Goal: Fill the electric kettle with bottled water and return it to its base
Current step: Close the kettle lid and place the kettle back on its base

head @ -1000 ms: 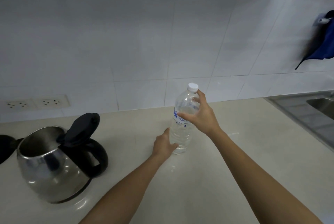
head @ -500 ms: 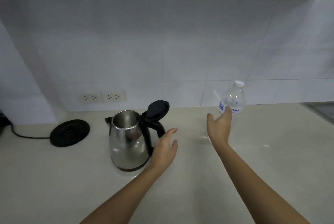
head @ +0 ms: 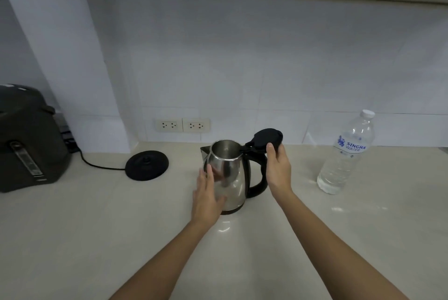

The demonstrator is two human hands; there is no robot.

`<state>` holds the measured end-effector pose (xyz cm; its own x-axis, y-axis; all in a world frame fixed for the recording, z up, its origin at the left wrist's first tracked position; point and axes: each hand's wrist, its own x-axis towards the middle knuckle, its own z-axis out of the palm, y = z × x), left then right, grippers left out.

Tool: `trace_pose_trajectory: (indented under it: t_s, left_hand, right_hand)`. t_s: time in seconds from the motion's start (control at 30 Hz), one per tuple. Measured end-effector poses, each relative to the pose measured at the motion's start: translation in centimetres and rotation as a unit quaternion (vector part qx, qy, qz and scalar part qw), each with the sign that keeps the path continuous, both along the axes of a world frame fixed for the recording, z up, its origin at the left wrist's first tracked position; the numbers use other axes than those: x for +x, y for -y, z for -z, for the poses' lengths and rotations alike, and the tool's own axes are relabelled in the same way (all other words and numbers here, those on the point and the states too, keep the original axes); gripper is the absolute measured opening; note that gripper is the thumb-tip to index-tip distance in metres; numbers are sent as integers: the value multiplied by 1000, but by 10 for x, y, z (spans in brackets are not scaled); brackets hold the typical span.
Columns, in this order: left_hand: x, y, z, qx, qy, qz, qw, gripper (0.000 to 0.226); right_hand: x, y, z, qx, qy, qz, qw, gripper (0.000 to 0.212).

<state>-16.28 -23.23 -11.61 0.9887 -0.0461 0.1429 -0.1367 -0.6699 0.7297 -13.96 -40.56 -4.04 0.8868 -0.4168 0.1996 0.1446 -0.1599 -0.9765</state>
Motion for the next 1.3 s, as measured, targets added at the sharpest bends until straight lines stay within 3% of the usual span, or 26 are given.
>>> trace_pose_trajectory:
  t_s: [0.2, 0.33, 0.43, 0.57, 0.67, 0.73, 0.87, 1.03, 1.13, 1.3]
  left_hand:
    - [3, 3, 1, -37, -30, 9, 999, 100]
    - [4, -1, 1, -35, -33, 18, 999, 101]
    - [5, -3, 2, -28, -36, 20, 999, 100]
    - [5, -3, 3, -31, -36, 14, 999, 99]
    - [4, -3, 3, -25, -27, 15, 999, 98]
    - [3, -5, 3, -21, -29, 14, 999, 97]
    - [2, -6, 3, -5, -37, 6, 999, 94]
    - [3, -3, 4, -5, -33, -5, 999, 95]
    - [3, -3, 6, -8, -22, -8, 1000, 95]
    - [2, -3, 8, -17, -6, -18, 1000, 97]
  right_hand:
    - [4, -7, -11, -20, 16, -16, 1000, 37]
    - [12, -18, -27, -156, 47, -62, 985, 43]
    - [22, -31, -35, -345, 62, -97, 932, 48]
    - [35, -50, -38, -544, -30, -153, 825, 52]
    - [40, -56, -34, -625, -29, -179, 760, 46]
    - [42, -54, -31, -638, -25, -202, 743, 46]
    - [49, -45, -37, -599, -46, -231, 765, 45]
    - [60, -48, -33, -545, -125, -194, 806, 49]
    - [66, -51, -26, -537, -103, -157, 822, 45]
    - [68, -57, -17, -569, -52, -105, 814, 43]
